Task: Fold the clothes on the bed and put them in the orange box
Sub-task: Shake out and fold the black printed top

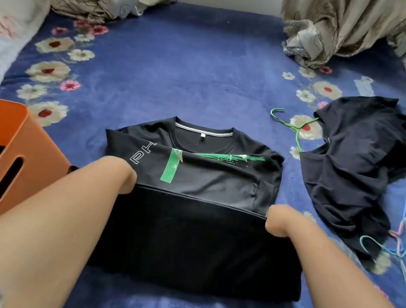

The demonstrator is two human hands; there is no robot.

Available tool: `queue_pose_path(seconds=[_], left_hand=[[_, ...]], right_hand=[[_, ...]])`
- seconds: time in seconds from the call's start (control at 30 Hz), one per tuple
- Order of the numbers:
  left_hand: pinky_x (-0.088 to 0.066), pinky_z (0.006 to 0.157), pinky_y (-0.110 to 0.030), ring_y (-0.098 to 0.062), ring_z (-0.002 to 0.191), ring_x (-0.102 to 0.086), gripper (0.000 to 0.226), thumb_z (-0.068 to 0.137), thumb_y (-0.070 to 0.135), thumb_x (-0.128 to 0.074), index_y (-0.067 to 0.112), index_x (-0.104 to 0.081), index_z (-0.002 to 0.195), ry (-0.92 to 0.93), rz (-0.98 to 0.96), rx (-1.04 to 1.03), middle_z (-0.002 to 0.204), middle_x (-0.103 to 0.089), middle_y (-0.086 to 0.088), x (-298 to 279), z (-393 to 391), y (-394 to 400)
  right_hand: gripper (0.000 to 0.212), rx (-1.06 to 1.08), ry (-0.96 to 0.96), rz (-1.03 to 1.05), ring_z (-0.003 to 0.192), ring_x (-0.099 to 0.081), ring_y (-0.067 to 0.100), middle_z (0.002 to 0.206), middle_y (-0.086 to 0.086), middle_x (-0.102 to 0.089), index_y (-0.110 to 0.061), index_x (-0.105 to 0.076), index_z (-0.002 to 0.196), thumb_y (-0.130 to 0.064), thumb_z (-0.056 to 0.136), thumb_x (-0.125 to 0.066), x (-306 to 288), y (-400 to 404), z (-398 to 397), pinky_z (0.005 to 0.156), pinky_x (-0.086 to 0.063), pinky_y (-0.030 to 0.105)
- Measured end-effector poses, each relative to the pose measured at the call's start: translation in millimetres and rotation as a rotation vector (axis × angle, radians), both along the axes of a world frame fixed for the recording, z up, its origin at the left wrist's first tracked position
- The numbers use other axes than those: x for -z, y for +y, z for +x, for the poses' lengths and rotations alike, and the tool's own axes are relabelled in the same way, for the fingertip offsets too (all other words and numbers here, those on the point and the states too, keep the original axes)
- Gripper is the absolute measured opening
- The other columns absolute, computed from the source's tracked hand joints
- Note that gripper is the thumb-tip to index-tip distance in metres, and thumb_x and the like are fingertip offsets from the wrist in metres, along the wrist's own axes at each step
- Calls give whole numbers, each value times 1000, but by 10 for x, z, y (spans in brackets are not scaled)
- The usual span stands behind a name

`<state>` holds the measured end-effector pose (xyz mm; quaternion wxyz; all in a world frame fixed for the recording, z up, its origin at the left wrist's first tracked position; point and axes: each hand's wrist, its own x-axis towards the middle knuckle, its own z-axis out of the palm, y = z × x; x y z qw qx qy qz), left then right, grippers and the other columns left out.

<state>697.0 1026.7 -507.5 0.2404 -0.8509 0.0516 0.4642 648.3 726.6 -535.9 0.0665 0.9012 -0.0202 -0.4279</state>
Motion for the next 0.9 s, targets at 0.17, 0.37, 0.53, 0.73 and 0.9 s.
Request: queue_pose_path(seconds=[0.17, 0.37, 0.53, 0.73, 0.9], left_hand=[[-41, 79, -33, -25, 96, -53, 32, 88, 6, -39, 15, -57, 113, -382, -115, -90, 114, -54, -4, 39, 625, 29], [-34, 70, -29, -23, 84, -51, 30, 87, 5, -41, 23, -58, 104, -578, -119, -10, 102, -58, -1, 336, 1262, 207], [-33, 73, -27, -22, 98, -50, 30, 88, 6, -40, 21, -58, 106, -608, -102, 32, 108, -59, -3, 632, 1655, 192], [-34, 84, -28, -22, 109, -47, 28, 88, 6, -40, 18, -58, 106, -654, -84, 37, 113, -59, -3, 937, 2085, 166], [-31, 85, -29, -22, 108, -46, 22, 86, 7, -43, 19, -57, 98, -682, -73, 0, 108, -60, -2, 1296, 2261, 142]], right_hand=[[27, 11, -418, -98, 87, -56, 27, 90, 3, -54, -14, -59, 106, -3, 89, -41, -20, -2, 597, 70, -35, 29], [15, -192, -613, -175, 89, -55, 24, 85, -2, -60, -22, -48, 83, -7, 85, -44, 100, -69, 1345, 87, -30, 34], [23, -205, -636, -190, 101, -53, 23, 100, 2, -66, -17, -62, 95, -7, 83, -45, 354, -73, 1875, 90, -29, 33], [24, -186, -651, -247, 106, -47, 23, 104, 3, -66, -17, -61, 99, -8, 85, -45, 696, -53, 2274, 97, -26, 35], [35, -137, -737, -216, 108, -46, 27, 105, 8, -65, -11, -62, 100, -5, 84, -31, 1056, -103, 2452, 102, -21, 37]])
